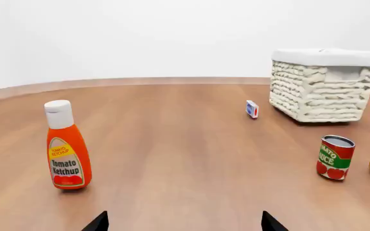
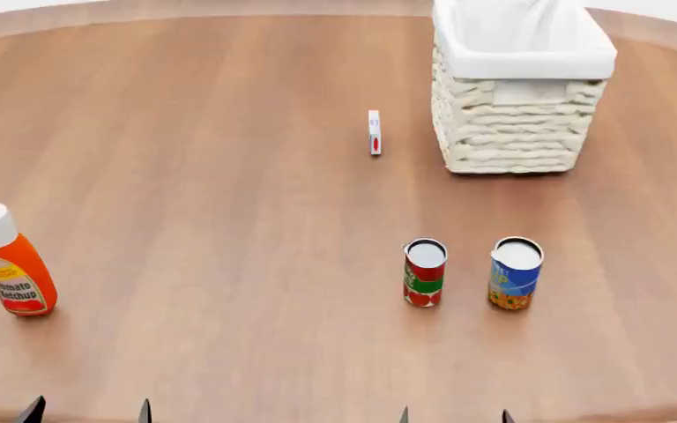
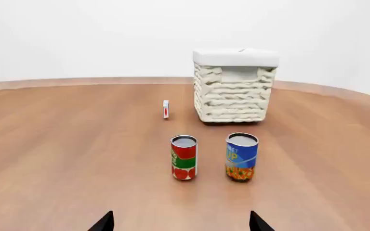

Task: Pick up the ketchup, and put it in the basket.

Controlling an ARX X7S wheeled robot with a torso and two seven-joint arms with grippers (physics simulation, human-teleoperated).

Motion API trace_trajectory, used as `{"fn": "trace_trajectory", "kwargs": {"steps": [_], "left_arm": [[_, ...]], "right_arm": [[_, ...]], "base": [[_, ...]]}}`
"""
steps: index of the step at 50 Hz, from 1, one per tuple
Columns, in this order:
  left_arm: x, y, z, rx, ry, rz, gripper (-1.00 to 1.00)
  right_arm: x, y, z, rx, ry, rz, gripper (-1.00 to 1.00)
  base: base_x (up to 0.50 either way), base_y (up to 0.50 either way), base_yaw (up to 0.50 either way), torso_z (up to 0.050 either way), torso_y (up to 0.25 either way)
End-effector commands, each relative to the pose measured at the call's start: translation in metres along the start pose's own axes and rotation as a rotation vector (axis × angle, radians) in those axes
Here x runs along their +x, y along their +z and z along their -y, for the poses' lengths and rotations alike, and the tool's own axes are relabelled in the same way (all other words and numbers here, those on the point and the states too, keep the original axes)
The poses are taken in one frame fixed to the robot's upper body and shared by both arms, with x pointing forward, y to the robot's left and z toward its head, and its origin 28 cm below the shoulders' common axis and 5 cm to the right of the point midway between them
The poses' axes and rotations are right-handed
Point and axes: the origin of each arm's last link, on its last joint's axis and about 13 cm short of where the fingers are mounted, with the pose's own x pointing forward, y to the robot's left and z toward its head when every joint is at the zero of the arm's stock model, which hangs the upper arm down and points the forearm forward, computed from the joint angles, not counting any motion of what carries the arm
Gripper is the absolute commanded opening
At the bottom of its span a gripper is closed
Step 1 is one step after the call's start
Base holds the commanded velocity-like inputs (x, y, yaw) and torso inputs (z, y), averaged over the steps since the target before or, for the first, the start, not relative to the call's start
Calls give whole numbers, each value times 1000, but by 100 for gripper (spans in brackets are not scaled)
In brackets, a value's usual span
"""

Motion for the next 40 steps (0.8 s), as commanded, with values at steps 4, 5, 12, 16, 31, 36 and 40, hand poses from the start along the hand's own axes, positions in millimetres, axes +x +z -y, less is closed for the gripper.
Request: {"fn": "trace_trajectory", "kwargs": {"steps": [4, 5, 12, 16, 31, 36, 40], "left_arm": [[-1, -6, -2, 17, 20, -12, 100], [-1, -3, -2, 8, 23, -13, 100], [11, 80, -13, 80, 11, 86, 100], [-39, 173, -10, 78, 14, 490, 100], [-43, 181, -11, 83, 9, 526, 100], [-43, 181, -11, 83, 7, 525, 100], [-43, 181, -11, 84, 7, 524, 100]], "right_arm": [[0, 2, -3, -6, 5, -3, 100], [-1, 4, -3, -6, 10, 0, 100], [21, 114, 6, -68, 13, 203, 100], [-36, 186, 6, -47, 5, 489, 100], [-35, 190, 6, -48, 4, 525, 100], [-33, 191, 6, -55, -13, 514, 100], [-33, 191, 7, -48, -29, 502, 100]], "base": [[0, 0, 0, 0, 0], [0, 0, 0, 0, 0], [0, 0, 0, 0, 0], [0, 0, 0, 0, 0], [0, 0, 0, 0, 0], [0, 0, 0, 0, 0], [0, 0, 0, 0, 0]]}}
